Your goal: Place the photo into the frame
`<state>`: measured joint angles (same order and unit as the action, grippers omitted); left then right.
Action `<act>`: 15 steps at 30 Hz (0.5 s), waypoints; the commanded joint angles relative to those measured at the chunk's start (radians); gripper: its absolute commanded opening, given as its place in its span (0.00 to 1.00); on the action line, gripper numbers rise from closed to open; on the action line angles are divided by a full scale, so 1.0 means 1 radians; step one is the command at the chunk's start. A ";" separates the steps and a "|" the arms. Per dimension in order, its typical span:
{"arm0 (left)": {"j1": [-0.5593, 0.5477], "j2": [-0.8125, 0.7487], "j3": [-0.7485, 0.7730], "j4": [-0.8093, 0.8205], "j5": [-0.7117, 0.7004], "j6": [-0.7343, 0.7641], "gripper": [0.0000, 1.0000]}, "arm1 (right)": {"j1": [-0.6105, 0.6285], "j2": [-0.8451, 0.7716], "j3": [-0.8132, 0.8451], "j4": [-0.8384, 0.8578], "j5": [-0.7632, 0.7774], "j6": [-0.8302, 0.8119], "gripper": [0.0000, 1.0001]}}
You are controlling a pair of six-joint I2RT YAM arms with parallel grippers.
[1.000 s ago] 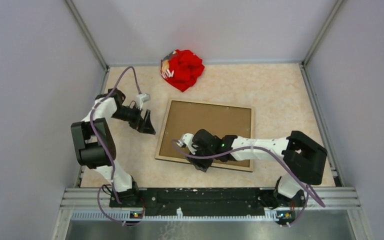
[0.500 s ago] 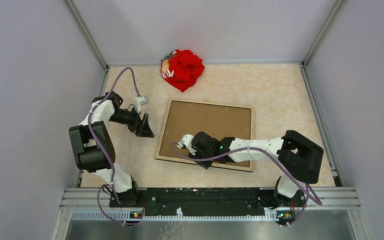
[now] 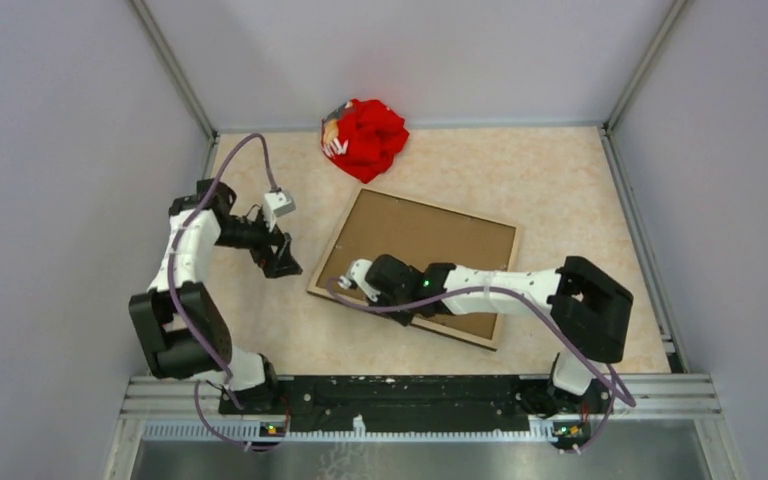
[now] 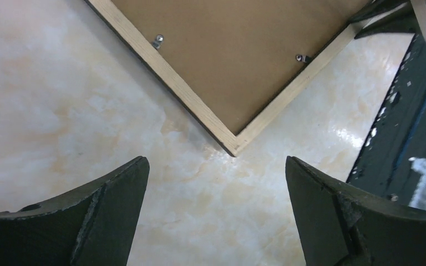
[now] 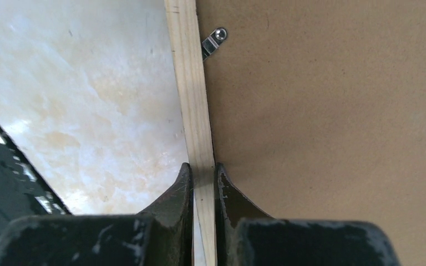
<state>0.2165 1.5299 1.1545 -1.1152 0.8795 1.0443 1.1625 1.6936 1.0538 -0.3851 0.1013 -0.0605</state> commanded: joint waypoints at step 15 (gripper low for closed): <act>-0.040 -0.813 -0.404 0.213 0.107 1.026 0.98 | -0.162 0.020 0.632 -0.286 -0.288 0.195 0.00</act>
<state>0.1905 0.7536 0.8066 -1.1133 0.9409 1.8446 0.9981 1.7000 1.5505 -0.6399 -0.1154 0.1036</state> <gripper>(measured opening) 0.987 0.065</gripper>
